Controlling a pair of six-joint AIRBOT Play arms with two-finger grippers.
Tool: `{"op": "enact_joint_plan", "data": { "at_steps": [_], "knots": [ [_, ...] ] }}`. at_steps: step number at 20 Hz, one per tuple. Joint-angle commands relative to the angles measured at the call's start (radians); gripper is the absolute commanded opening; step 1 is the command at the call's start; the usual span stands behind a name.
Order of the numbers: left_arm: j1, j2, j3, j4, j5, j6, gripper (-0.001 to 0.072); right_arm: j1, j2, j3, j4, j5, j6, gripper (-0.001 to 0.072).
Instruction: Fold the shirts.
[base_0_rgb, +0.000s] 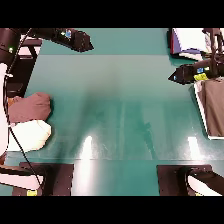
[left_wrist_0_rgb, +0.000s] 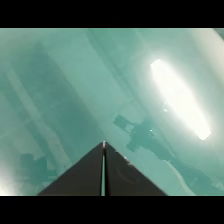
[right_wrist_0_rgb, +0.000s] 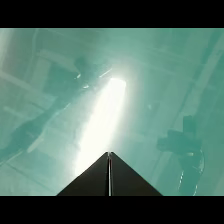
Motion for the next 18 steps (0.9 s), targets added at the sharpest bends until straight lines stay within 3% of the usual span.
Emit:
{"op": "enact_joint_plan", "data": {
  "at_steps": [1, 14, 17, 18],
  "knots": [
    [-0.001, 0.0, 0.0, 0.0, 0.001, 0.0, 0.0021, 0.002, 0.001, 0.001, 0.002, -0.001, 0.001, 0.0018],
    [0.0, 0.0, 0.0, -0.005, 0.052, 0.001, 0.0021, 0.002, 0.001, 0.001, 0.002, 0.0, 0.001, 0.0018],
    [0.045, 0.029, 0.0, 0.074, -0.114, -0.011, 0.0021, 0.002, 0.001, 0.001, 0.006, 0.0, 0.001, 0.0017],
    [0.076, 0.05, 0.0, 0.154, -0.19, -0.077, 0.002, 0.002, 0.001, 0.001, 0.009, 0.001, 0.001, 0.0018]
  ]
}}
